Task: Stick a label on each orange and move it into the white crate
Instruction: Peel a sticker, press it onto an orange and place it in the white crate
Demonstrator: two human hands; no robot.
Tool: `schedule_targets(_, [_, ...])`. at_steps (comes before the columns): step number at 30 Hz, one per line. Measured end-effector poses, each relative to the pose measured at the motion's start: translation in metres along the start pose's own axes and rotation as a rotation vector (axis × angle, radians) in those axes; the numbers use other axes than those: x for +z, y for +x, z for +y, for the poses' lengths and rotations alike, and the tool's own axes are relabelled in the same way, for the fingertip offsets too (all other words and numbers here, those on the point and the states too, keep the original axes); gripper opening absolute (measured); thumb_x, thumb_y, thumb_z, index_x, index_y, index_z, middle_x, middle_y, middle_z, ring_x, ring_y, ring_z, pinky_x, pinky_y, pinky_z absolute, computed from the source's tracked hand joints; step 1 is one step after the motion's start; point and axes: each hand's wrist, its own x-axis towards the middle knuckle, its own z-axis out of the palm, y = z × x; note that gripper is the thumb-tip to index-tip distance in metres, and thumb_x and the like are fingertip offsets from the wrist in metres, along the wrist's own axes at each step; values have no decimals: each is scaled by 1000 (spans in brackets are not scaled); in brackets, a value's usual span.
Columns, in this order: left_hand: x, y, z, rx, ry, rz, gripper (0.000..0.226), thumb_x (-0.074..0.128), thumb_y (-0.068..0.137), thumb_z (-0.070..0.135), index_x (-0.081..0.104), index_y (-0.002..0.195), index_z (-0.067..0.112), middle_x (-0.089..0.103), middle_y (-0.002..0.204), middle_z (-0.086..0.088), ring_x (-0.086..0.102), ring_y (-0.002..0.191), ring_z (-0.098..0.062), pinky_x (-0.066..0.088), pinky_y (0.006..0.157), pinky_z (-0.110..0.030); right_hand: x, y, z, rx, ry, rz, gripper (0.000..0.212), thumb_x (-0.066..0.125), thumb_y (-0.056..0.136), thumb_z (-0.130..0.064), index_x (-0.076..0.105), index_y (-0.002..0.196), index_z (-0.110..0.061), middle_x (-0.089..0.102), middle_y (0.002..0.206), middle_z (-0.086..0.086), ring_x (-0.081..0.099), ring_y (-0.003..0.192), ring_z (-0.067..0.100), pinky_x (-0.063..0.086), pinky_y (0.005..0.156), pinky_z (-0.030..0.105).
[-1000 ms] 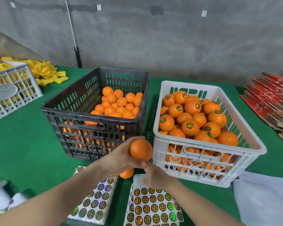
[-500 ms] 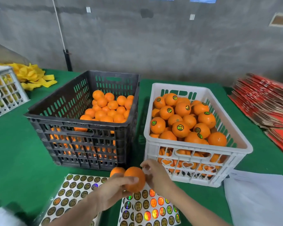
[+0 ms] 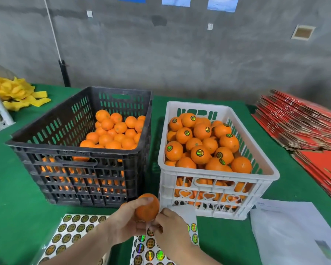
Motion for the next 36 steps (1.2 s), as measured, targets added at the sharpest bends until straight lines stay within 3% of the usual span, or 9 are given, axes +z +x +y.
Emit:
schedule_targets(7, [-4, -1, 4, -36, -43, -7, 73, 74, 61, 42, 57, 116, -4, 69, 81, -20, 68, 71, -32, 50, 84, -41, 4, -7, -5, -11, 125, 105, 21, 52, 92, -26, 70, 101, -21, 52, 102, -8, 53, 91, 7, 37, 76, 12])
schedule_targets(14, [-6, -1, 3, -58, -43, 11, 78, 75, 59, 40, 53, 119, -3, 70, 80, -20, 70, 73, -34, 51, 83, -44, 3, -13, -10, -82, 204, 203, 9, 67, 82, -15, 75, 84, -14, 62, 85, -1, 58, 71, 10, 42, 67, 11])
schedule_targets(19, [-8, -2, 7, -58, -29, 43, 79, 76, 55, 41, 56, 118, -4, 70, 94, -24, 70, 81, -36, 53, 82, -44, 9, -20, -7, -79, 210, 209, 18, 63, 88, -28, 69, 99, -15, 52, 95, -10, 50, 75, 1, 35, 71, 5])
schedule_targets(22, [-7, -1, 5, -63, -23, 32, 78, 74, 58, 42, 55, 120, -3, 70, 92, -23, 71, 77, -34, 54, 76, -42, 7, -20, -8, -137, 201, 237, 6, 72, 80, -18, 71, 81, -12, 58, 85, -3, 48, 66, 0, 34, 65, 2])
schedule_targets(27, [-6, -1, 0, -73, -24, 29, 78, 75, 58, 41, 55, 120, -2, 71, 92, -22, 70, 80, -34, 53, 79, -42, 8, -21, -5, -194, 154, 276, 15, 79, 69, -10, 65, 67, -14, 59, 74, -4, 54, 59, 7, 39, 56, 10])
schedule_targets(32, [-6, -2, -2, -107, -33, 49, 82, 76, 57, 42, 53, 123, 0, 66, 100, -21, 69, 78, -34, 54, 73, -40, 8, -23, -4, -338, 108, 322, 11, 71, 75, -10, 63, 68, -13, 58, 73, -1, 56, 60, 13, 45, 53, 21])
schedule_targets(36, [-7, -4, -1, -100, -16, 47, 78, 78, 58, 38, 52, 123, 2, 63, 113, -23, 66, 91, -36, 54, 79, -44, 6, -23, -9, -208, 222, 225, 14, 65, 81, -7, 60, 71, -15, 57, 78, -4, 52, 66, 6, 43, 59, 19])
